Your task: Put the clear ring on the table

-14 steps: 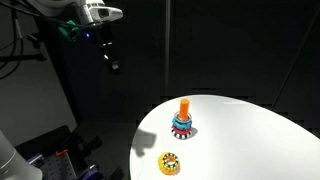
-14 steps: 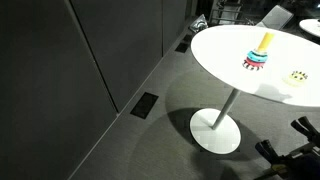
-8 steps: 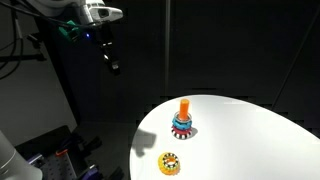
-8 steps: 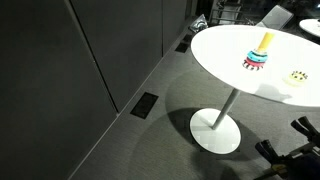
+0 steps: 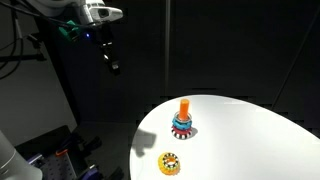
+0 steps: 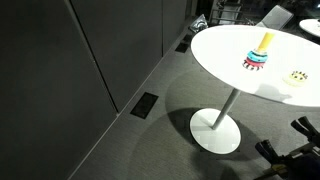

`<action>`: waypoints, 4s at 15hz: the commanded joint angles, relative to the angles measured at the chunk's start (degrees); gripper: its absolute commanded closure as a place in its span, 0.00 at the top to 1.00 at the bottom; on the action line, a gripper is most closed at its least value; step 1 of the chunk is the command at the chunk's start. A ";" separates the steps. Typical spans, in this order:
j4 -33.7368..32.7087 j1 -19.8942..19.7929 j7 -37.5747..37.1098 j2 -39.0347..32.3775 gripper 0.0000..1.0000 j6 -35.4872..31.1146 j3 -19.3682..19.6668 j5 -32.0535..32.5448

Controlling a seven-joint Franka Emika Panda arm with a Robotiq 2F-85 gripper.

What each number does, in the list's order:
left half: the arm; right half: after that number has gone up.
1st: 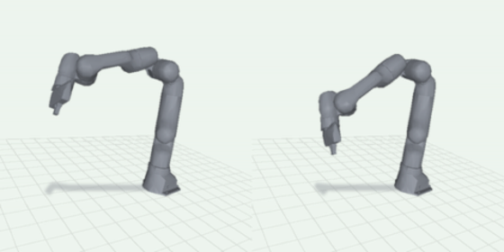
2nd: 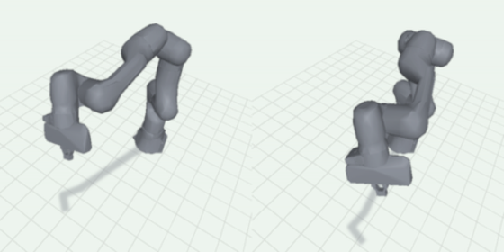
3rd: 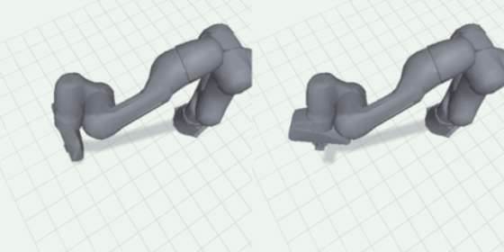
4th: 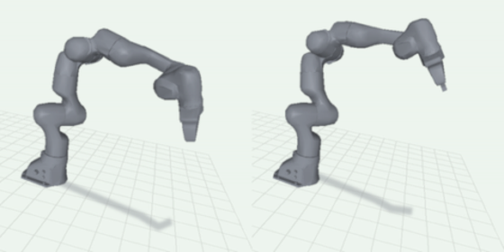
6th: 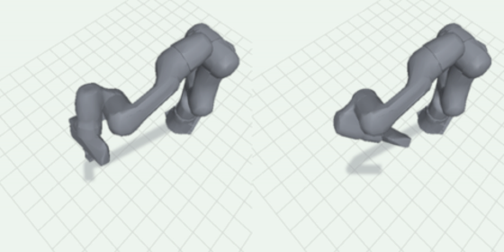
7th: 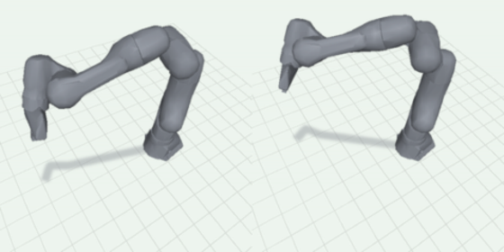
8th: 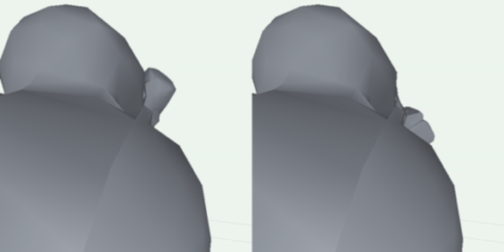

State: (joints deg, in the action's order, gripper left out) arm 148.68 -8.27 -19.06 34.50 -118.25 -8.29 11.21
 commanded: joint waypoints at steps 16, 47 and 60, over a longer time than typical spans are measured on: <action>-12.13 0.42 -2.17 -14.35 1.00 -2.97 5.01 -2.80; -28.21 -0.89 9.90 -45.03 1.00 -14.12 16.59 -11.69; -28.74 -0.44 8.96 -55.38 1.00 -29.40 16.97 -13.42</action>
State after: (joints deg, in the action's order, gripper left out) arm 121.28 -9.00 -10.04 -18.93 -146.00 8.21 -1.54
